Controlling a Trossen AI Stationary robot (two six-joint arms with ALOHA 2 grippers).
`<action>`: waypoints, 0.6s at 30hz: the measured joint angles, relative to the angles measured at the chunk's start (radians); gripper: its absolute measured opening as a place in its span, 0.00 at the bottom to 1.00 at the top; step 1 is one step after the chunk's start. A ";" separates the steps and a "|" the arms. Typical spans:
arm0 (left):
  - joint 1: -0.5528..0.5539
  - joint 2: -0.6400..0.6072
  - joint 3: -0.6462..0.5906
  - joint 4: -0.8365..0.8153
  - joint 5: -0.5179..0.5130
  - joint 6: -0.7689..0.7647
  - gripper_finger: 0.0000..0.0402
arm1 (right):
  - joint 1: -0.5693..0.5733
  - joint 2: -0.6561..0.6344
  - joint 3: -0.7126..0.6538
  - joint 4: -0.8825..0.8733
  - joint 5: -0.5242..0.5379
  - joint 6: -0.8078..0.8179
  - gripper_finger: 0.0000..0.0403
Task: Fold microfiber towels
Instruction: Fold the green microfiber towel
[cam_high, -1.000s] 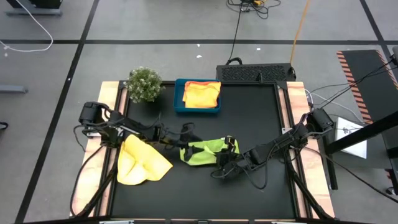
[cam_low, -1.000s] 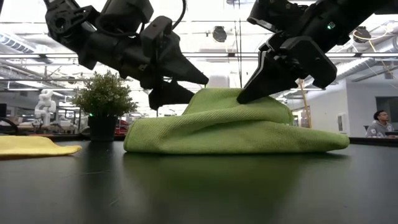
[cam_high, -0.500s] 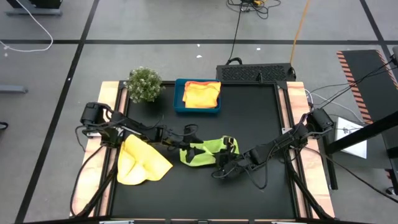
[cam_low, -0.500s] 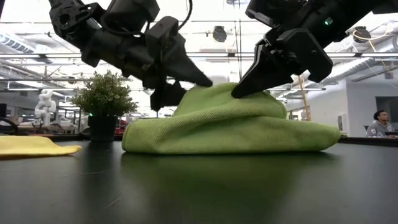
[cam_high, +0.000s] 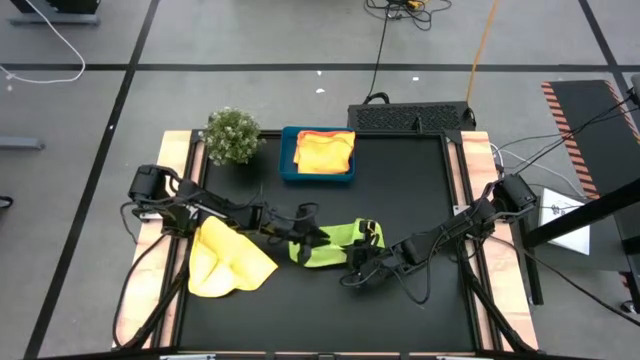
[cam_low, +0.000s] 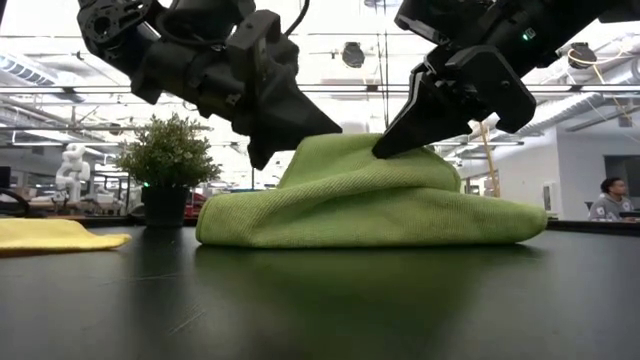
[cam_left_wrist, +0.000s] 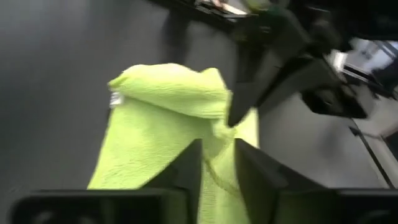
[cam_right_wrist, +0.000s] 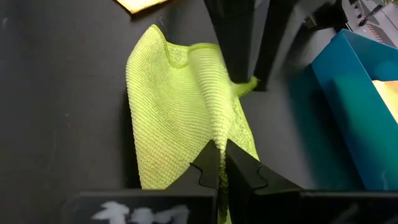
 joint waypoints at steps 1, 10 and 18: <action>-0.001 0.000 0.000 0.004 0.013 0.018 0.17 | 0.000 0.000 0.000 0.000 0.000 0.000 0.00; -0.008 0.000 0.000 0.010 0.053 0.070 0.01 | 0.000 0.000 0.000 0.000 0.001 0.001 0.02; -0.013 0.000 0.000 0.060 0.086 0.133 0.10 | 0.000 0.000 0.000 -0.002 0.000 0.012 0.02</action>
